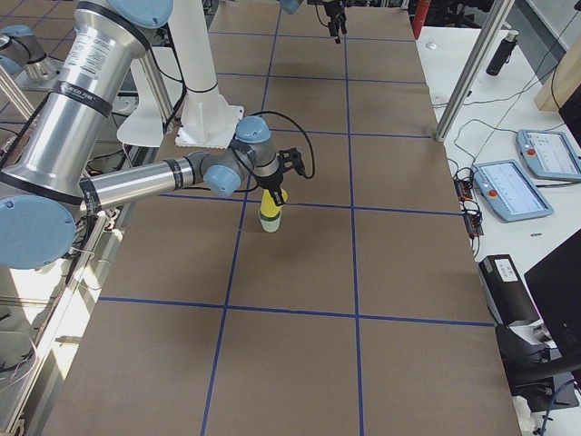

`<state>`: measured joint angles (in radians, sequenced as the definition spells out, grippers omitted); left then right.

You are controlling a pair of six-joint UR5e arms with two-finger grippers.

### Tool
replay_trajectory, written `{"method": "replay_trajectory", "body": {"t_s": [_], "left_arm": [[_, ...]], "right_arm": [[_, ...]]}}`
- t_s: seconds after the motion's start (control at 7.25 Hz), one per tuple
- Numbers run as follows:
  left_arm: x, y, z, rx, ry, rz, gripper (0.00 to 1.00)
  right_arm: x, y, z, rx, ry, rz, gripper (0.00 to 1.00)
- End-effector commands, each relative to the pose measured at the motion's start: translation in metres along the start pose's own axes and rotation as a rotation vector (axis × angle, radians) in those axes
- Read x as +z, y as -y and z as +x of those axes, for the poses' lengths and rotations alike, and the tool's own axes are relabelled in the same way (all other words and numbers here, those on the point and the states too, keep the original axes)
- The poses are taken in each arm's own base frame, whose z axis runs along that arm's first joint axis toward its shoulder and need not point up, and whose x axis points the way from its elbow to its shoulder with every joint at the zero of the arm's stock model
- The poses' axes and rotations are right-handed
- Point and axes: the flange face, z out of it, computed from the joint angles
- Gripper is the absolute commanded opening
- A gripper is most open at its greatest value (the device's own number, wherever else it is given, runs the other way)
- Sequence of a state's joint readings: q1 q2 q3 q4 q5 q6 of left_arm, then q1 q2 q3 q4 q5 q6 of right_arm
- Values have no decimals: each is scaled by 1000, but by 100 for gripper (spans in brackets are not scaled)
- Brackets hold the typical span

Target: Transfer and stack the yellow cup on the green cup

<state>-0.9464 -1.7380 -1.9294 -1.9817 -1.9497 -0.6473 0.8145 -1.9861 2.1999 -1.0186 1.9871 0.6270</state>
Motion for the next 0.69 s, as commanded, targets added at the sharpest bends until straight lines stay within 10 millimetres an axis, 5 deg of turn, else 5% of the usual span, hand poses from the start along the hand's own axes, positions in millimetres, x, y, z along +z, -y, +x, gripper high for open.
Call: {"method": "replay_trajectory", "body": {"t_s": [0.0, 0.28, 0.41, 0.55], "left_arm": [[0, 0, 0, 0, 0, 0, 100], [1, 0, 0, -1, 1, -2, 100], [1, 0, -1, -2, 2, -3, 100], [1, 0, -1, -3, 4, -3, 100]], "right_arm": [[8, 1, 2, 2, -5, -7, 0], [9, 1, 3, 0, -3, -12, 0], [13, -1, 5, 3, -5, -19, 57], [13, -1, 5, -1, -5, -19, 98]]}}
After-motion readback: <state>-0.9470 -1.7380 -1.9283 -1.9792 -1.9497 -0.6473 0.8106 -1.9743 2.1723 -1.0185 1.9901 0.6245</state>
